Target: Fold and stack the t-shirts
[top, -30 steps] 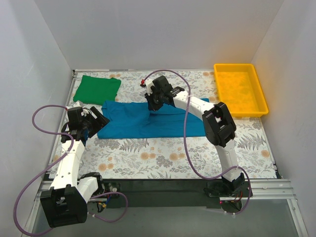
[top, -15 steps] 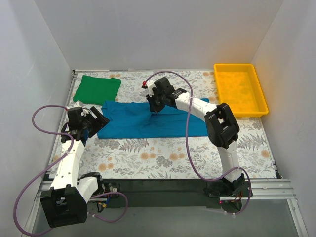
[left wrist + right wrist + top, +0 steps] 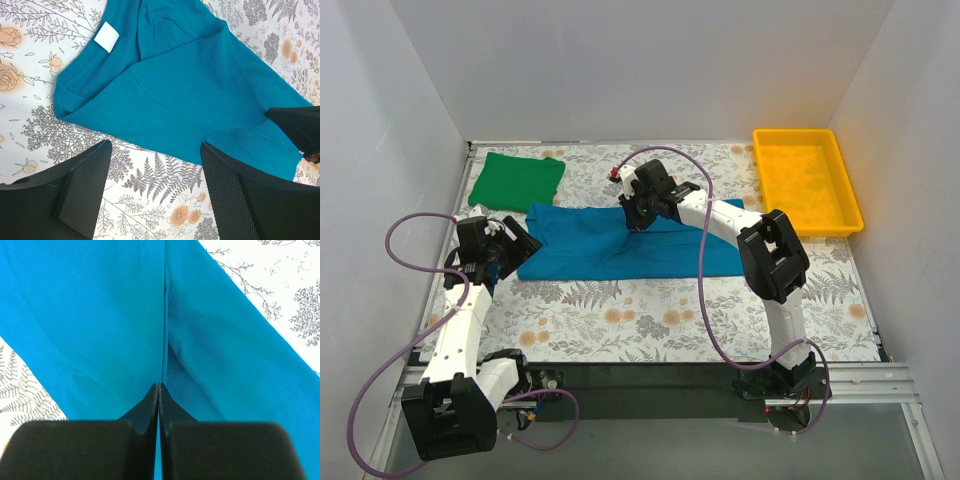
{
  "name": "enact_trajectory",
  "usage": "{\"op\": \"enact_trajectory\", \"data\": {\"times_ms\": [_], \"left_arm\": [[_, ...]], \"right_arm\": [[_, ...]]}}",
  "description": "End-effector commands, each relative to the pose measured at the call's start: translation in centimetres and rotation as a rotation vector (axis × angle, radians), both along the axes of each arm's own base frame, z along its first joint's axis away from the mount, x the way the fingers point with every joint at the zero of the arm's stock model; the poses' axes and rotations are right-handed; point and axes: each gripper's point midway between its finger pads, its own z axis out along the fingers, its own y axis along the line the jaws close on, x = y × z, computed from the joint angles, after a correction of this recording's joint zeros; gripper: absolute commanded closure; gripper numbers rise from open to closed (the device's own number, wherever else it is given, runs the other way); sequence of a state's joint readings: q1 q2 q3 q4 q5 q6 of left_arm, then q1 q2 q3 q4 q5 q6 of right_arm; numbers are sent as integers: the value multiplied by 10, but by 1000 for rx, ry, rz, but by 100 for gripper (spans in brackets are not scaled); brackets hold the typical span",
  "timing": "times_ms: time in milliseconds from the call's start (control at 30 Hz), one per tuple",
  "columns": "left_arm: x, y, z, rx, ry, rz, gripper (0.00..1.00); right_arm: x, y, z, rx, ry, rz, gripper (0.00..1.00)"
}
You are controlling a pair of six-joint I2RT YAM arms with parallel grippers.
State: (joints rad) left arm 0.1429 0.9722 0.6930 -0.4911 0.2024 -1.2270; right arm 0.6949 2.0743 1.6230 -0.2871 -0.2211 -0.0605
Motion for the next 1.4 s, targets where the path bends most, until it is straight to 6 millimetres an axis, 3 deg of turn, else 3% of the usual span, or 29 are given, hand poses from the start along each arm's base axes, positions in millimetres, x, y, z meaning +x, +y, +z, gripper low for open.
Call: {"op": "enact_trajectory", "data": {"times_ms": [0,267,467,567,667,700,733,767,833,867,900,967,1033,1100,1133,1200,1367], "left_arm": [[1,2,-1,10,-14,-5,30],[1,1,-1,9,-16,-6,30],[0,2,0,10,-16,-5,30],[1,2,0,12,-18,-4,30],[0,2,0,10,-17,-3,30],[0,2,-1,8,-15,-3,30],[0,1,-1,7,-15,-4,30],[1,2,-1,7,-14,-2,30],[0,2,-2,3,-8,4,30],[0,2,-3,0,-2,6,30],[0,2,-5,-8,4,16,30],[0,2,-10,-24,25,35,28],[1,-1,-17,-61,50,55,28],[0,-7,-23,-101,62,49,28],[-1,-10,-26,-128,69,55,28],[-1,-15,-29,-162,67,44,28],[-5,-18,-31,-188,74,52,28]], "right_arm": [[6,-1,30,36,-79,-2,99],[8,-3,25,27,-79,-13,99],[12,-4,30,27,-95,-26,87],[15,-9,43,23,-137,-29,63],[18,-19,64,29,-186,-25,46],[12,-21,71,42,-210,71,36],[2,-24,74,51,-203,141,32],[-7,-28,91,78,-236,208,28],[-33,-40,91,142,-234,386,24],[-43,-47,109,179,-271,425,24],[-57,-60,96,212,-226,463,23],[-72,-75,104,239,-289,535,23],[-91,-94,89,279,-280,588,22],[-105,-109,102,342,-323,619,22],[-116,-117,87,346,-302,621,21],[-120,-132,91,346,-356,610,19],[-130,-163,54,181,-414,607,19]]}}
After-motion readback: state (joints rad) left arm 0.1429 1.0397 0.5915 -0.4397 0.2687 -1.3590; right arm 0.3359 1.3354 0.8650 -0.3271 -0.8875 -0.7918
